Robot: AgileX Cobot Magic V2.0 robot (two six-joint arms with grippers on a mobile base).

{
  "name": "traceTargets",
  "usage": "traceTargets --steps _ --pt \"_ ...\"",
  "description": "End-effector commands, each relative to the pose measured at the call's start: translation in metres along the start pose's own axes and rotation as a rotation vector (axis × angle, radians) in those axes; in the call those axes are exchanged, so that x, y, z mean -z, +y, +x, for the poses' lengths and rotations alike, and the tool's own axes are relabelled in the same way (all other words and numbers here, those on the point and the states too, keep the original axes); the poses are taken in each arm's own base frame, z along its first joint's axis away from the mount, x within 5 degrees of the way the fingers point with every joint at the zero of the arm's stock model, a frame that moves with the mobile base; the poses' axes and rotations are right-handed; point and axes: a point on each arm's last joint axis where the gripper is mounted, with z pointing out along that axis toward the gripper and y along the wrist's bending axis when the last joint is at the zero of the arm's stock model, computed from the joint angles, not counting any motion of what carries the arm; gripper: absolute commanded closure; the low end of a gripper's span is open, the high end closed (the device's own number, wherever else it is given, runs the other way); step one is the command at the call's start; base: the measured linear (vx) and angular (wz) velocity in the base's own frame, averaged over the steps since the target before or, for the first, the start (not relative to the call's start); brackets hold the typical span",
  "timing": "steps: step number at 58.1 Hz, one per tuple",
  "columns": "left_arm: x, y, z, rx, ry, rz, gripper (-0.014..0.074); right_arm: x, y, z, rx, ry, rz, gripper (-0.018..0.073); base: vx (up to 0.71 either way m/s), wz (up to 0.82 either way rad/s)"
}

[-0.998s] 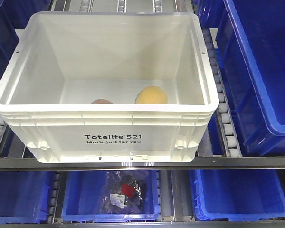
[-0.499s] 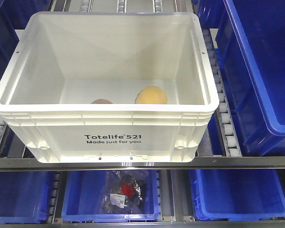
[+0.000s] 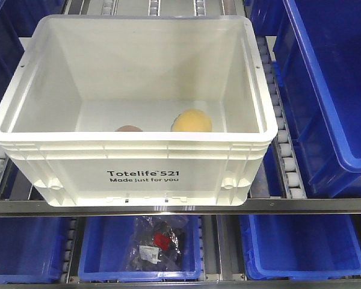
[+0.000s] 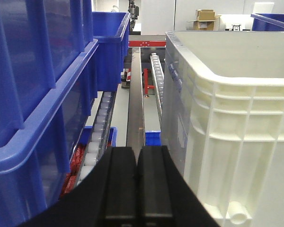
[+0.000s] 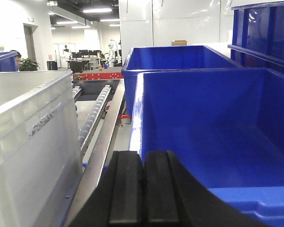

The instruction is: Place moving items into box and shelve

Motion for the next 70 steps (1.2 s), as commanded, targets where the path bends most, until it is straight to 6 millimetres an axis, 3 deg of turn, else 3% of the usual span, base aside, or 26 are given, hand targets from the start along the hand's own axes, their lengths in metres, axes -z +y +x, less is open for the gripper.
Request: traceTargets --steps 1,70 --pt "0.0003 -0.0001 0.0002 0.019 -0.075 0.001 0.0613 0.0011 -0.0002 -0.0022 0.008 -0.083 0.008 0.0575 0.00 0.00" --pt "0.0003 -0.0001 0.0002 0.019 -0.075 0.001 0.0613 0.0011 -0.0002 -0.0022 0.008 -0.083 0.008 0.0575 0.00 0.00"
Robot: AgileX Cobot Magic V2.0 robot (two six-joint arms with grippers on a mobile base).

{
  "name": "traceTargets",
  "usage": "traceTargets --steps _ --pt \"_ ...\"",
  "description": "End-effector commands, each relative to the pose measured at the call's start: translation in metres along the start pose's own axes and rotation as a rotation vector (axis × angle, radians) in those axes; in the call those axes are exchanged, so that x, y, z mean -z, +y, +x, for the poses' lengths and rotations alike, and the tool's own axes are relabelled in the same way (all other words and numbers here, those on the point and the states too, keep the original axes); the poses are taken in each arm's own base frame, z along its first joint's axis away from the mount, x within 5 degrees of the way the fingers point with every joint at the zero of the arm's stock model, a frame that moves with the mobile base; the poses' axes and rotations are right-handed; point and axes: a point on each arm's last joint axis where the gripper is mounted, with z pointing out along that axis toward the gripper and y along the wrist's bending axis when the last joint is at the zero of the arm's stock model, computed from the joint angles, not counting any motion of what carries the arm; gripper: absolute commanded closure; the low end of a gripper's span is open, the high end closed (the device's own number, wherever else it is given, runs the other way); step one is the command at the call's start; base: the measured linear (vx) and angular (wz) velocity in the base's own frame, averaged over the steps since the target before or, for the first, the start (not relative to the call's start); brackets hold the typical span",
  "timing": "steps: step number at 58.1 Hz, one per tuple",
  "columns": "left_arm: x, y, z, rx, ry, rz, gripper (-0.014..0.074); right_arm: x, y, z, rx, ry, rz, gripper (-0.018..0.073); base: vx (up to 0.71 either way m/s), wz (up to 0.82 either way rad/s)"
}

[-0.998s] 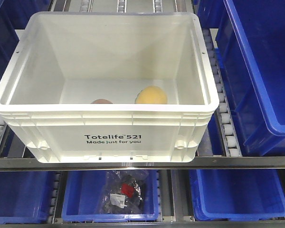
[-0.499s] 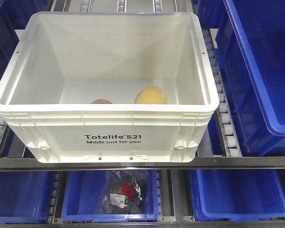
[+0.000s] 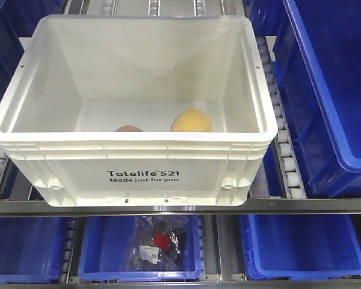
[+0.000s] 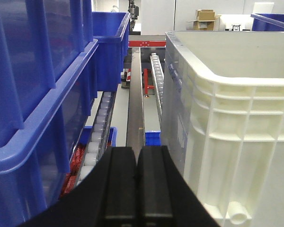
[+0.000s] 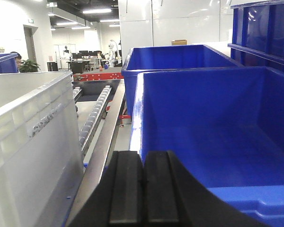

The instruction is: Place moving items into box and shelve

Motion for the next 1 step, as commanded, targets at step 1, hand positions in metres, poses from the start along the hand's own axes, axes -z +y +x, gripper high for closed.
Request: traceTargets --steps 1 --pt "0.0003 -0.0001 0.0002 0.019 -0.075 0.001 0.0613 0.0011 -0.0001 -0.0022 0.016 -0.083 0.008 0.0575 0.00 0.00"
